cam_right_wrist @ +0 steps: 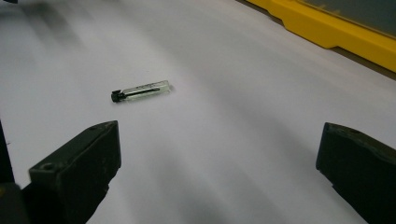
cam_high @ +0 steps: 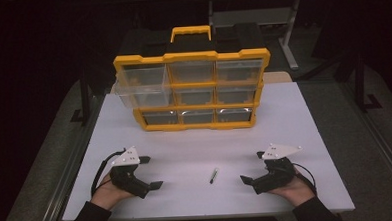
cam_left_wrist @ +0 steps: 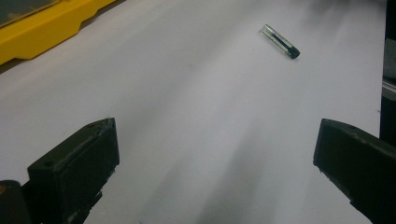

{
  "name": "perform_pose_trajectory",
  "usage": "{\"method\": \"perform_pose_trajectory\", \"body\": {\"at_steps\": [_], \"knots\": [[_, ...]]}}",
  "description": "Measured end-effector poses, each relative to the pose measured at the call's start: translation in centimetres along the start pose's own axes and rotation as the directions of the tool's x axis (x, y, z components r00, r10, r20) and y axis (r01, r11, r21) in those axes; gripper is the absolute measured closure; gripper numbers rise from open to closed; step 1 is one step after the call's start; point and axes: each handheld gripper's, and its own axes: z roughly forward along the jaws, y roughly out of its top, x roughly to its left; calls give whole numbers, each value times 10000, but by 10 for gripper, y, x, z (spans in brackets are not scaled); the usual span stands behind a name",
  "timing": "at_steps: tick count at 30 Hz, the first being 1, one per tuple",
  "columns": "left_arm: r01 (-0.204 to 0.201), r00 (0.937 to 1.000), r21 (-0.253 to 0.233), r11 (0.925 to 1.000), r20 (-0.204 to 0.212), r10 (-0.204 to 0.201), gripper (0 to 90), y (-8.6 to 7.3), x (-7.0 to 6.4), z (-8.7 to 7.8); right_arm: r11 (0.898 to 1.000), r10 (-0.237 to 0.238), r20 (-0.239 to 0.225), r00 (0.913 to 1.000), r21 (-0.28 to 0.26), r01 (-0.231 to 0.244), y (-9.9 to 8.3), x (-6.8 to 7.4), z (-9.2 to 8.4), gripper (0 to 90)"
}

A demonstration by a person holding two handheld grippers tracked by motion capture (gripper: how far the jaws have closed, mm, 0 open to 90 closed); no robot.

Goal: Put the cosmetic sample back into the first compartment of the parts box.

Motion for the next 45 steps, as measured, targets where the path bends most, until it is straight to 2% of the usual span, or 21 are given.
{"method": "perform_pose_trajectory", "body": {"at_steps": [19, 27, 31, 45], "knots": [[70, 10000, -51, 10000, 26, -70, 0, -2, -1, -1, 9999, -143, -251, 9996, -74, 141, 6, 2, 0, 0], [79, 10000, -21, 10000, 52, -79, 0, -2, -1, 0, 9995, -328, -515, 9981, 6, 328, 14, 5, 9, 0], [94, 9999, -39, 9999, 113, -93, 0, -2, -1, 0, 9983, -560, -774, 9954, 93, 569, 20, 9, 15, 0], [152, 9997, -79, 9999, 203, -150, 0, -2, 0, 0, 9957, -823, -1216, 9892, 316, 867, 30, 13, 32, 0]]}}
